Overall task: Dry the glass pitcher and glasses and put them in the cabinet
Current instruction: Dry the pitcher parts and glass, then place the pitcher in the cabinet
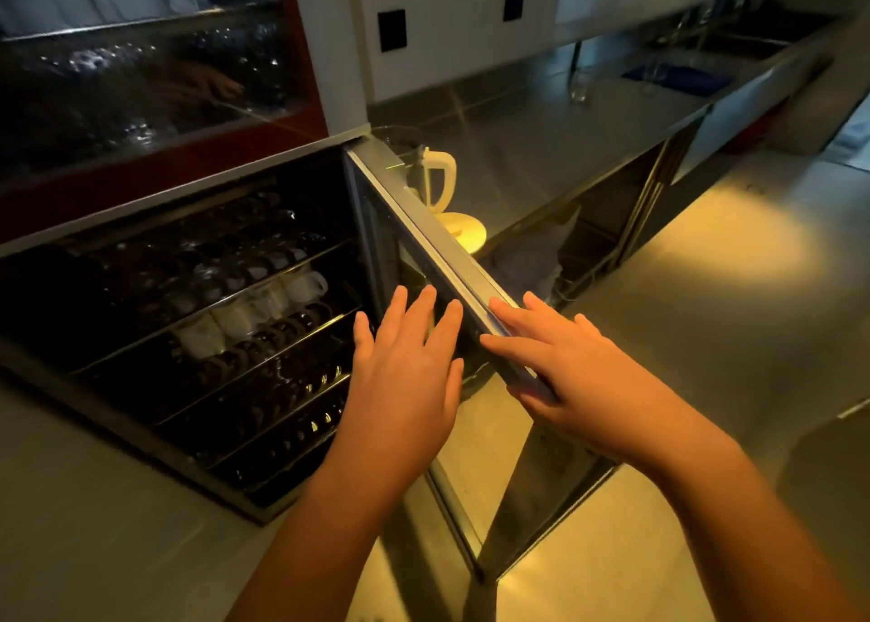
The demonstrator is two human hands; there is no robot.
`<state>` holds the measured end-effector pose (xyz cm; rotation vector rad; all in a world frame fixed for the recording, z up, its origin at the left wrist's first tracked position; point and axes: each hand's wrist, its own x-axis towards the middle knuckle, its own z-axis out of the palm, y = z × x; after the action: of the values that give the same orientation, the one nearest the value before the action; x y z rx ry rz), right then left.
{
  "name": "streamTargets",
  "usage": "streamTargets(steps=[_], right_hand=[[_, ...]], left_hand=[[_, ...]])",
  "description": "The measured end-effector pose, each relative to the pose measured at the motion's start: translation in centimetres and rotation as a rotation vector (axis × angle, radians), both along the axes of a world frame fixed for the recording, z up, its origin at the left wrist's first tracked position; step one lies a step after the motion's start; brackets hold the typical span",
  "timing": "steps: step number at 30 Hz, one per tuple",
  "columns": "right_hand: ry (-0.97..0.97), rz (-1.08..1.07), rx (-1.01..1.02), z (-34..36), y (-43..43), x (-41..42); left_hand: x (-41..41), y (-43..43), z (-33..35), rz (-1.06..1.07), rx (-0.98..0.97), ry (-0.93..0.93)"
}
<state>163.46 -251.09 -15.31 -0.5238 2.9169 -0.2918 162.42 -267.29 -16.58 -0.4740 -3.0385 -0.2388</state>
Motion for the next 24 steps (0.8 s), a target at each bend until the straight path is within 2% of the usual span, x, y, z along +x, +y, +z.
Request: streamTargets(steps=[15,24], right_hand=[[0.046,-0.224,0.136,-0.6,0.7,-0.6],[0.054,-0.278,0.047,-0.9,-1.7,-2.1]], left_hand=[[-2.9,1.9,-0.3,-0.159,-0.033,-0.003],[-4.5,0.5,-0.4,-0.181,-0.036,-0.019]])
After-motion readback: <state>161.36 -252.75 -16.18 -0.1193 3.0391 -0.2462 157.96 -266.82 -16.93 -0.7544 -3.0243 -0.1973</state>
